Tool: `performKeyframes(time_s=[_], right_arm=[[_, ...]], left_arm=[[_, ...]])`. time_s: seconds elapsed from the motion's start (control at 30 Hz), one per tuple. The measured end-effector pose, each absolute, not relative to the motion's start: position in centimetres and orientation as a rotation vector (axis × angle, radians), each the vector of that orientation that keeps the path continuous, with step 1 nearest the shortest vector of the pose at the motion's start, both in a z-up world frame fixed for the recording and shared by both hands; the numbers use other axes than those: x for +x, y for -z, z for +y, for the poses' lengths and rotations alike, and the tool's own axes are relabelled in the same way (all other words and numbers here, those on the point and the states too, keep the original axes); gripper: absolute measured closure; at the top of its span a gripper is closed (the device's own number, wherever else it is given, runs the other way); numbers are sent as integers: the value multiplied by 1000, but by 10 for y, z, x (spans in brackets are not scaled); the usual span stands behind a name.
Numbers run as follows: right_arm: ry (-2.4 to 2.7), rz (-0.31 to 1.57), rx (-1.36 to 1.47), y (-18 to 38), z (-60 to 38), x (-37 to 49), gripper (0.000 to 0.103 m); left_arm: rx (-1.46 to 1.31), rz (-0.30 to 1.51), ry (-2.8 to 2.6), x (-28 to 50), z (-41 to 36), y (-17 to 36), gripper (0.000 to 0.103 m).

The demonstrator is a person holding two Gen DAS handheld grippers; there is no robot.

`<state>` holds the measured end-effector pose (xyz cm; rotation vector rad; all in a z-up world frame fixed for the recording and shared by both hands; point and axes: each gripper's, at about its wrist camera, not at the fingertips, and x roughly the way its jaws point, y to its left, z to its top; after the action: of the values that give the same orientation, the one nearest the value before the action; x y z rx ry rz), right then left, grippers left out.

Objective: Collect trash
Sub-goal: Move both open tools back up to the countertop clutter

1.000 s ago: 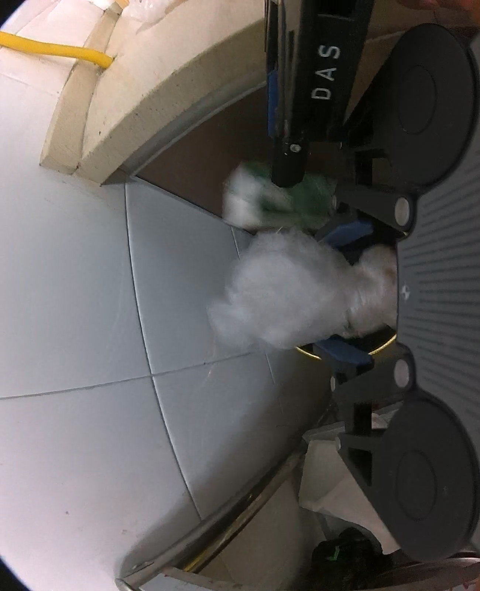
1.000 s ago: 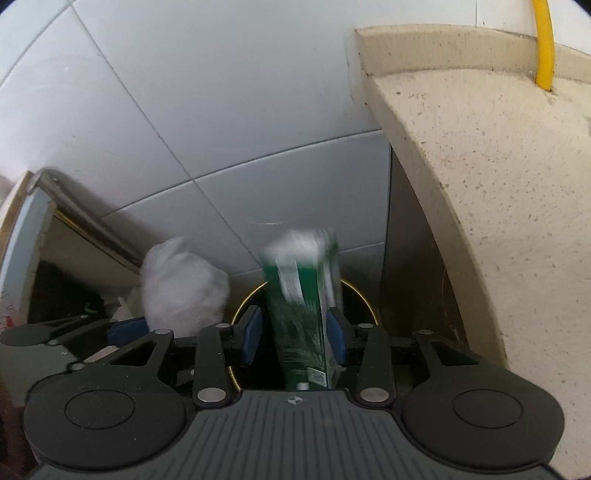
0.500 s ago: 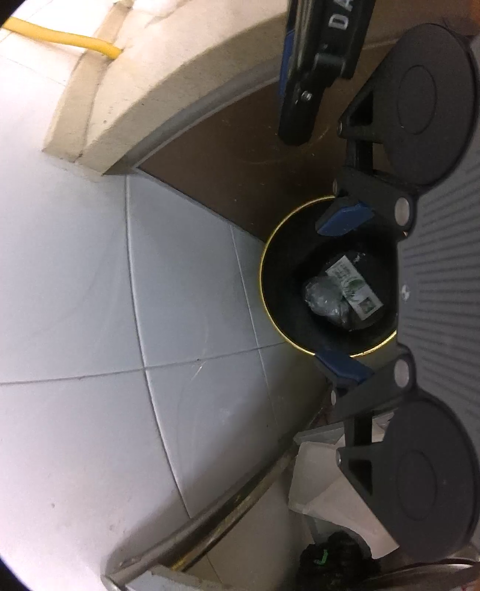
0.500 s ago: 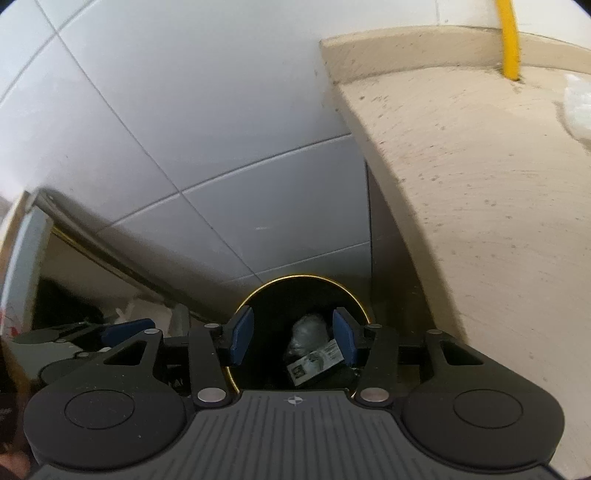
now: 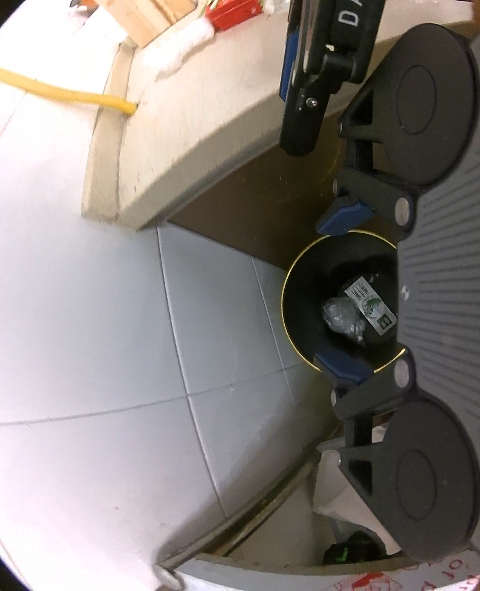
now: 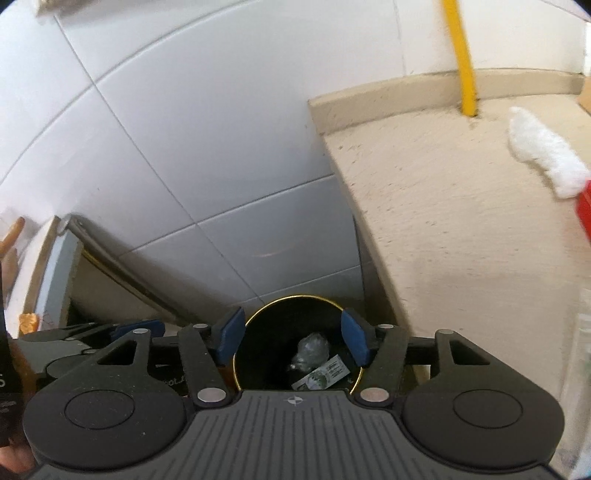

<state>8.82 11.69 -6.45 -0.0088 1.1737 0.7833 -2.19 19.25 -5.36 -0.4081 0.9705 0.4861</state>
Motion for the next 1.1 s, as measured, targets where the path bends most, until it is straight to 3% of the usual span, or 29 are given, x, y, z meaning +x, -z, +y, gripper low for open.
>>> performKeyframes(time_s=[0.17, 0.27, 0.33, 0.6, 1.1], right_arm=[[-752, 1131, 30, 45, 93, 80, 25], [-730, 1076, 42, 28, 77, 73, 23], [-715, 1037, 39, 18, 65, 67, 17], [-592, 955, 70, -6, 14, 60, 17], [-263, 943, 99, 3, -92, 45, 16]], left_arm=[[-379, 939, -439, -23, 174, 37, 38], [-359, 920, -398, -22, 161, 27, 37], [-342, 908, -368, -19, 152, 20, 33], [-254, 870, -247, -7, 112, 0, 32], [-122, 870, 0, 22, 30, -14, 31]])
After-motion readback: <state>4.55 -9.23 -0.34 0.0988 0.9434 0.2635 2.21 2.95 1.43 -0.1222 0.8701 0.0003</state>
